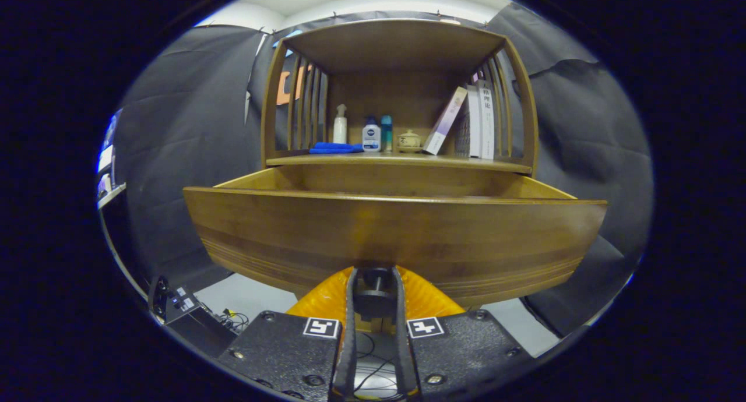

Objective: Pull open the drawer, take out the items inside it, and place them on the countertop above the cabinet.

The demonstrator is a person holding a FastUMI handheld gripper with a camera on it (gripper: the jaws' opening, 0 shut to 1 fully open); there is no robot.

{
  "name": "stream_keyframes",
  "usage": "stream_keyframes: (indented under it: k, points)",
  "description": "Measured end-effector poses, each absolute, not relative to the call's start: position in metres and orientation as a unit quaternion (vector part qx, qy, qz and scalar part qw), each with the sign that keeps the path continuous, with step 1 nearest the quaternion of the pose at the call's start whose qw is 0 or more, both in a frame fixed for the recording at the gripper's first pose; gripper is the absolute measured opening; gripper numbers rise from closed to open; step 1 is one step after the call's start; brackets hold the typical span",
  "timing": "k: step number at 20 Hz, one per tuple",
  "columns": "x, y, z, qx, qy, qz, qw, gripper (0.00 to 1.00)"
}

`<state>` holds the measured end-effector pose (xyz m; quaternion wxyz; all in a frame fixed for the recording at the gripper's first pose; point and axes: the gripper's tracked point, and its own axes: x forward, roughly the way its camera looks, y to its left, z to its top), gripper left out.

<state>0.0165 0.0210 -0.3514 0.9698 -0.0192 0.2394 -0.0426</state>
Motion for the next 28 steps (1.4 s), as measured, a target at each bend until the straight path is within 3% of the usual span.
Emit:
stream_keyframes:
  k: [7,11,15,17,28]
  points:
    - [0.004,0.03,-0.352,-0.038,0.263,-0.031,0.964,0.3]
    - [-0.009,0.035,-0.339,-0.032,0.296,-0.018,0.954,0.46]
    - [-0.018,0.061,-0.307,-0.008,0.334,0.072,0.94,0.71]
    - [-0.012,0.058,-0.284,0.003,0.336,0.081,0.938,0.76]
    - [0.042,0.06,-0.246,0.042,0.409,0.106,0.905,0.82]
